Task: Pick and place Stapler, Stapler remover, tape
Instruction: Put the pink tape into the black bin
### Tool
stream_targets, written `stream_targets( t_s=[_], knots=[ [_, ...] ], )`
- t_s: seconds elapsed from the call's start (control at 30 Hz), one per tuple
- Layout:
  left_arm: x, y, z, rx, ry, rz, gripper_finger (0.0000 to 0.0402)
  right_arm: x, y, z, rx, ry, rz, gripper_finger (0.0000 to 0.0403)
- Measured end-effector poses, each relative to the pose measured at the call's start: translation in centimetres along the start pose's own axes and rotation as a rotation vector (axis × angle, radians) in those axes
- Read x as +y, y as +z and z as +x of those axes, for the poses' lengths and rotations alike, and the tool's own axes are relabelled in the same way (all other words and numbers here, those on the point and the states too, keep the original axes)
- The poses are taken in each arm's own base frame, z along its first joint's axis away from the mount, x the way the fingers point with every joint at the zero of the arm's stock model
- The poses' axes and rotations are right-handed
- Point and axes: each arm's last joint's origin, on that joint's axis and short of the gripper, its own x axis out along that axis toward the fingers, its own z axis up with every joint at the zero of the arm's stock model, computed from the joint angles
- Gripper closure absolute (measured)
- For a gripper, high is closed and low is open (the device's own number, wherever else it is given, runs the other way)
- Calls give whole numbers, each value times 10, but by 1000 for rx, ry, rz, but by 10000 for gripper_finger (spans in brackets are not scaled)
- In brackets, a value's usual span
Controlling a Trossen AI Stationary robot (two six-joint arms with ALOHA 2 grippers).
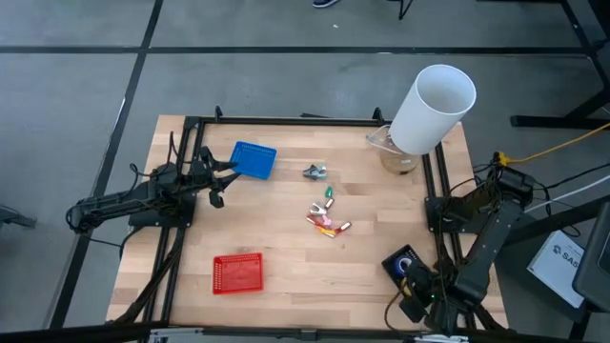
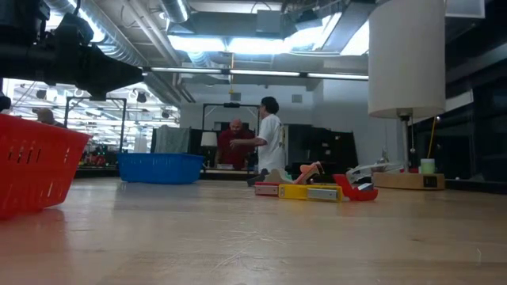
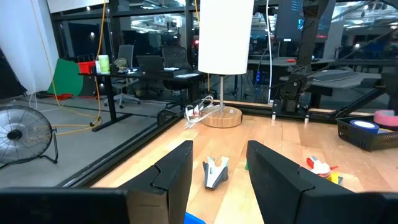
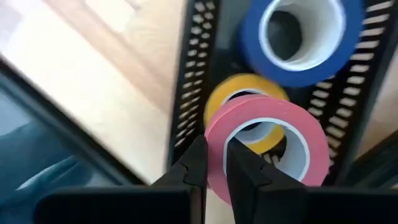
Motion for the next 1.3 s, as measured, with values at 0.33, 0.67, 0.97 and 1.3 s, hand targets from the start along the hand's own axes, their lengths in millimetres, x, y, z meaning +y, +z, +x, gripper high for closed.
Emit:
stream_targets(
  t_s=[0.33, 0.67, 0.97, 1.3],
  knots=[
    [0, 0, 0, 0, 0, 0, 253, -1, 1, 11, 13, 3, -13, 367],
    [0, 0, 0, 0, 0, 0, 253, 1, 1, 15, -38, 24, -12, 366],
    [0, 0, 0, 0, 0, 0, 253, 0, 1, 15, -30, 11, -21, 366],
    [0, 0, 0, 0, 0, 0, 253, 0, 1, 15, -30, 10, -20, 331]
  ],
)
